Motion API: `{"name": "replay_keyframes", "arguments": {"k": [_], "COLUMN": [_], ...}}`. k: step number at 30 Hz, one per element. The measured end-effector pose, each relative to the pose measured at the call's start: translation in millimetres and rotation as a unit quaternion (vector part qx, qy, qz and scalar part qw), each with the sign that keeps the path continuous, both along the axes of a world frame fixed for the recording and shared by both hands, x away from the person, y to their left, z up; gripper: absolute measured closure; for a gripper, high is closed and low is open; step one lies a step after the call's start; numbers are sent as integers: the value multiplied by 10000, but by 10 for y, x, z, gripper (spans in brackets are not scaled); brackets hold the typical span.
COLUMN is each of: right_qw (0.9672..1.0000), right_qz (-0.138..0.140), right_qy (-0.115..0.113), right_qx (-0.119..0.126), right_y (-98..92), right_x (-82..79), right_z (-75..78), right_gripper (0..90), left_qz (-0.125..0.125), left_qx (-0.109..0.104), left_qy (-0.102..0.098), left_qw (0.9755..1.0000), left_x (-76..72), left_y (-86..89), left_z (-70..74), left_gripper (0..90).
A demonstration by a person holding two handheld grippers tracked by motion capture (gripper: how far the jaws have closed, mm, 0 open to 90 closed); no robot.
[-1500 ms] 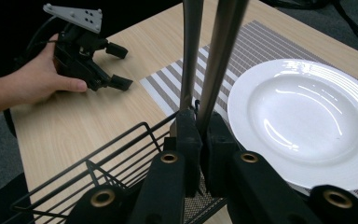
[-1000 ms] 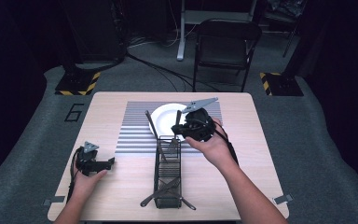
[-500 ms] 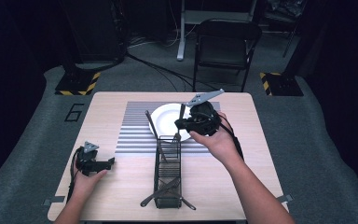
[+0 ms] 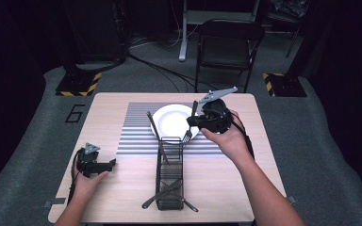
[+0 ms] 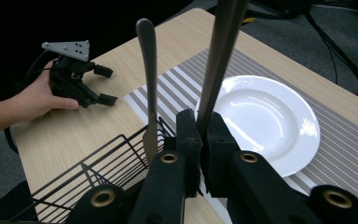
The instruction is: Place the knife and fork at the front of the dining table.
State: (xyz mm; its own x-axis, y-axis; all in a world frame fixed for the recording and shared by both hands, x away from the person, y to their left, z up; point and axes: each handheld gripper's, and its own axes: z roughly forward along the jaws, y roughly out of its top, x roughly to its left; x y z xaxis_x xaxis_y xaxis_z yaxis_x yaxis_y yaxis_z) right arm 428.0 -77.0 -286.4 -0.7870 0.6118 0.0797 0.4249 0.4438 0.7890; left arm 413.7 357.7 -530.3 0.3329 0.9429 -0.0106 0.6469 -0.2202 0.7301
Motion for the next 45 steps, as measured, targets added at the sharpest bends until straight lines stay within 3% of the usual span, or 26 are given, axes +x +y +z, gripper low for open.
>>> {"name": "replay_keyframes", "arguments": {"k": [10, 45], "right_qw": [9997, 9949], "right_qz": [-228, -943], "right_qy": [-8, 58], "right_qx": [-67, -352], "right_y": [-150, -426], "right_x": [50, 262], "right_z": [-54, -611], "right_gripper": [868, 868], "left_qz": [2, 1], "left_qx": [-3, -1], "left_qy": [0, -1], "left_qw": [10000, 10000], "left_x": [0, 0], "left_y": [0, 0], "left_z": [0, 0], "left_gripper": [50, 50]}}
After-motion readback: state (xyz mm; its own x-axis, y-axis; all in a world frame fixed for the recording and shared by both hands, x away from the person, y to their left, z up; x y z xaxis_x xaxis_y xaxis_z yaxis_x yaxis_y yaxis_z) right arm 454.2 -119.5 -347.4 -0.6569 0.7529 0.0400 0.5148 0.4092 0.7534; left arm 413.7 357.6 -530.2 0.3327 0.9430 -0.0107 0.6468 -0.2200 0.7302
